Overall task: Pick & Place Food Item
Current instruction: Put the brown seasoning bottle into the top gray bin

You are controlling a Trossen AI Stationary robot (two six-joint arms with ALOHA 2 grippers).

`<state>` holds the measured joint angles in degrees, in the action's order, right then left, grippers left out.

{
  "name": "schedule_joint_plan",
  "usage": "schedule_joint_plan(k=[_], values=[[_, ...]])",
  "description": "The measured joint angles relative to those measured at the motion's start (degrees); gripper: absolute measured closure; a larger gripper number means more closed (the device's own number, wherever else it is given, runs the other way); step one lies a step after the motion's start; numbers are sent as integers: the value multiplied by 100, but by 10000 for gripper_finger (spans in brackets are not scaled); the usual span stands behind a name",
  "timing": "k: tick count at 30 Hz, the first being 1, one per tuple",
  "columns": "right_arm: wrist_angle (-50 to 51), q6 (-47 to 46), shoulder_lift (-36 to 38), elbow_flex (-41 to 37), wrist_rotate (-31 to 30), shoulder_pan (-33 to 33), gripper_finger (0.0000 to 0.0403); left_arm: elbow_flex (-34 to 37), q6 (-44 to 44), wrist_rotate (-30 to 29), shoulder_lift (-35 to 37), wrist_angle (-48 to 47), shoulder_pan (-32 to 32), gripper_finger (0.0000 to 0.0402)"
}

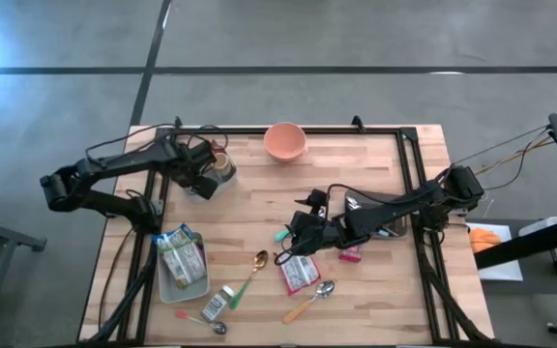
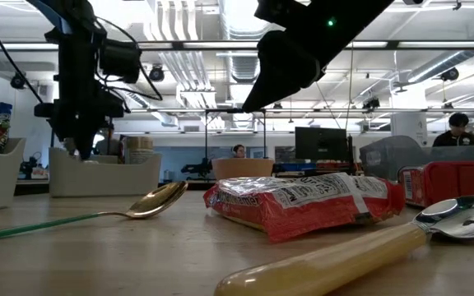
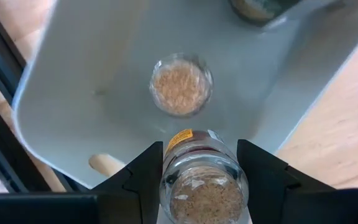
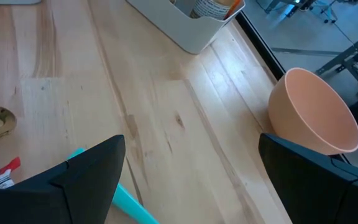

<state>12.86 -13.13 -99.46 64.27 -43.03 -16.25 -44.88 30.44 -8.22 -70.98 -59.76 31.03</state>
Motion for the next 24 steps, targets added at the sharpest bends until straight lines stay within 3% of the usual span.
schedule_joint_plan(k=[24], values=[[-35,0,0,0,0,2,35,810,198,184,-4,835,57,234]])
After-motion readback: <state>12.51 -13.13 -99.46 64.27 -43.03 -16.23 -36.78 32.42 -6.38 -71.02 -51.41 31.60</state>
